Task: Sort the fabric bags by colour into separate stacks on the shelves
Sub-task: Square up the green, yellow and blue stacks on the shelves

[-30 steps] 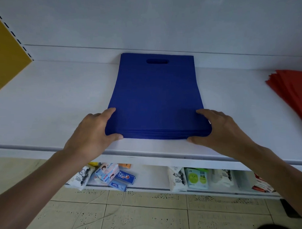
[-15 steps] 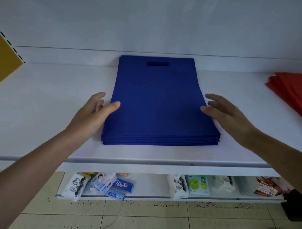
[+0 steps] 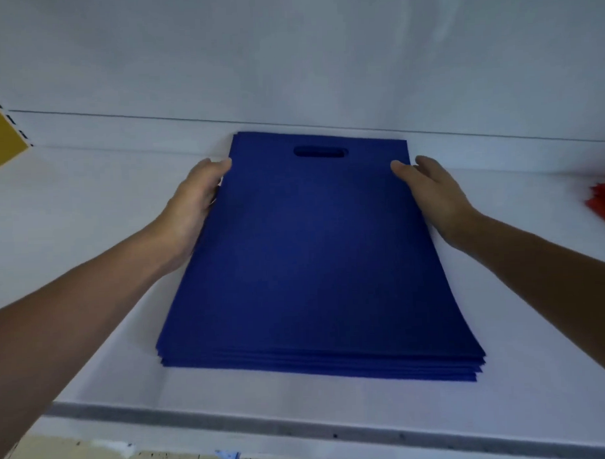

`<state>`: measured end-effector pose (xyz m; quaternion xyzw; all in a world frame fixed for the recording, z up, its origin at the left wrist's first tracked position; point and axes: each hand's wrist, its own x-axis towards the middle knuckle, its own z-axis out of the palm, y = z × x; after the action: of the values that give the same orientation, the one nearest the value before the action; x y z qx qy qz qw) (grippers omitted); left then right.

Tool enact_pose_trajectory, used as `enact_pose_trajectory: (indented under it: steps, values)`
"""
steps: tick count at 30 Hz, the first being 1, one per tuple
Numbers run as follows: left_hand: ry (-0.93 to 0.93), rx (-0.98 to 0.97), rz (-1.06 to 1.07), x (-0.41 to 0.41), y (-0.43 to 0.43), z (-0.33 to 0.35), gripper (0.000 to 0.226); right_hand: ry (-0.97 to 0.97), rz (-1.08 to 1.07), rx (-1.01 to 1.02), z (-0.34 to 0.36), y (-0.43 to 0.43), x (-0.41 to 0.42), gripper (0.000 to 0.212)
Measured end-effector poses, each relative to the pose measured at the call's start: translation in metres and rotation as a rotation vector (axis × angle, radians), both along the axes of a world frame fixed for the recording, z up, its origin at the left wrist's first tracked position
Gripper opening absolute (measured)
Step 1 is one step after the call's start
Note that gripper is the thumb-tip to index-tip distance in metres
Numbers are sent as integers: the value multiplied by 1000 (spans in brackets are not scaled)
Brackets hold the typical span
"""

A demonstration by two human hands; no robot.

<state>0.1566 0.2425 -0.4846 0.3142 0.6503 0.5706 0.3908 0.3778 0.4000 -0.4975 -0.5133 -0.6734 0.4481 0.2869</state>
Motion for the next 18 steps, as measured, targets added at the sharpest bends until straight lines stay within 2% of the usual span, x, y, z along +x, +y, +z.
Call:
enact_pose_trajectory:
  steps: [4, 6, 8, 11, 14, 16, 18]
  values:
    - [-45, 7, 27, 0, 14, -2, 22, 85, -21, -73, -9, 9, -3, 61]
    - [-4, -37, -24, -1, 20, -2, 26, 208, -8, -193, -10, 12, -4, 41]
    - [11, -52, -25, -6, 21, -3, 25, 285, 29, -265, -9, 15, -5, 31]
    - [4, -16, -49, -8, 17, -2, 24, 271, 103, -218, -8, 15, -5, 44]
    - [50, -5, -114, -3, 17, -3, 24, 263, 118, -228, -8, 13, -6, 46]
    - [78, 7, -86, 3, 20, -1, 22, 306, 70, -263, -6, 12, -5, 49]
    - [89, 7, -9, 9, 21, 2, 20, 287, 6, -215, -6, 13, -4, 58]
